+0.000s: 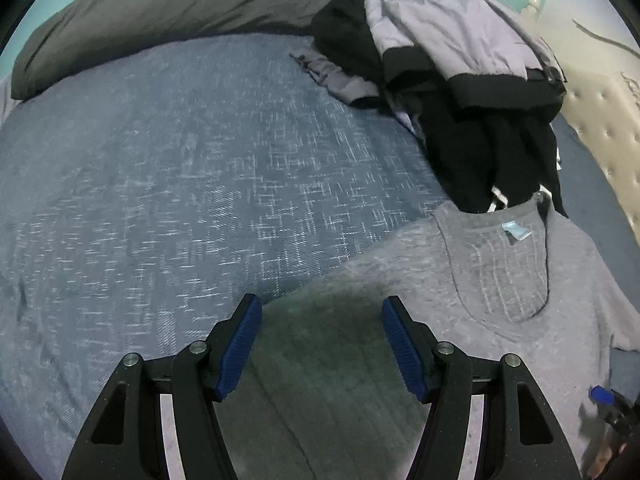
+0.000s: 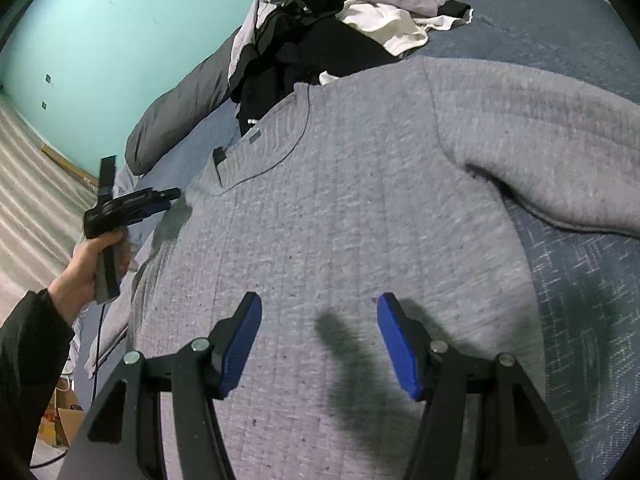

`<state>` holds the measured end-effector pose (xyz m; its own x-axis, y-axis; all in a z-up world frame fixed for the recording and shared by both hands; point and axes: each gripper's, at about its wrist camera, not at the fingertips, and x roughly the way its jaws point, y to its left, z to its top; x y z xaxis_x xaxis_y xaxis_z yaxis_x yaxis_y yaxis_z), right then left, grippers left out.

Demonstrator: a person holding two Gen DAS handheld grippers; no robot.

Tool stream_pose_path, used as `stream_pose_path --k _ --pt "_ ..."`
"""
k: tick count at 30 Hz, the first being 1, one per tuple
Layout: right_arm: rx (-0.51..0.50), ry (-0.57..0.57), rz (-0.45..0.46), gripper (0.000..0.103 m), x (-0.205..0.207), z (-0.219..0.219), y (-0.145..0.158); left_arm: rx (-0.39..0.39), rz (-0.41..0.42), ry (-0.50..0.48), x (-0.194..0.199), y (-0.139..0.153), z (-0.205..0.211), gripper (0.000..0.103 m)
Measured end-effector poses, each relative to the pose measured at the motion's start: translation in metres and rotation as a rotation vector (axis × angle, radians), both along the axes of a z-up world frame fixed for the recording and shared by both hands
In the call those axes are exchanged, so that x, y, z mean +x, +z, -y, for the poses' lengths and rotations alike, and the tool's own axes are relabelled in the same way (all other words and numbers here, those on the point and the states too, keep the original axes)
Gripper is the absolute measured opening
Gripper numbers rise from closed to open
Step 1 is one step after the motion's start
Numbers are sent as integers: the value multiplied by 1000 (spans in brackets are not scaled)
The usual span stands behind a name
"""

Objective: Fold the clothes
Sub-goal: 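Move the open left gripper out to the grey sweater's sleeve cuff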

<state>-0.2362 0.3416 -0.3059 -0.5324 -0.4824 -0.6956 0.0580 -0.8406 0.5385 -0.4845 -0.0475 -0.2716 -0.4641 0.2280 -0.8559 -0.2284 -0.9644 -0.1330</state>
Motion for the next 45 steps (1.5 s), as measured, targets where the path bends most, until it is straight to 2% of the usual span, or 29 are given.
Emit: stream_pose_path --k 4,6,8,11,12,18,21,25,28,31,34,37,39,41,45 --pt "-4 -2 13 61 0 0 -4 -16 15 -12 -8 -10 -3 65" --pt "-13 -4 18 61 0 -1 -5 -24 22 -18 -11 -15 -5 52" --pt "-18 -2 18 61 0 -1 -5 -30 20 -24 -11 -16 -7 27" --pt "-22 -4 18 61 1 -2 -5 -46 8 -32 -9 -13 -11 6" --pt "-24 -4 19 61 1 -2 -6 -57 -2 -33 -8 -11 -12 4" --pt "-38 -11 20 61 2 -3 -7 -79 -48 13 -11 6 -10 3" --pt "-43 -11 20 61 2 -4 -8 -93 -45 24 -15 7 -10 3" --pt "-47 -11 21 61 1 -5 -9 -83 1 26 -22 -2 -15 3" --pt "-60 -18 24 61 0 -7 -10 -57 -4 49 -18 6 -5 10" --pt "-80 -27 25 61 1 -8 -8 -63 -18 99 -5 25 19 12" --pt "-92 -28 16 61 1 -8 -2 -57 -29 119 19 43 46 21" --pt "-94 -25 -2 61 2 -6 6 -54 -17 155 58 52 86 25" --pt "-96 -24 -11 61 3 -4 10 -50 0 185 87 52 115 29" --pt "-98 -22 -19 61 4 -1 13 -47 16 215 115 51 142 42" --pt "-94 -14 -27 61 4 5 15 -31 51 330 169 40 200 45"
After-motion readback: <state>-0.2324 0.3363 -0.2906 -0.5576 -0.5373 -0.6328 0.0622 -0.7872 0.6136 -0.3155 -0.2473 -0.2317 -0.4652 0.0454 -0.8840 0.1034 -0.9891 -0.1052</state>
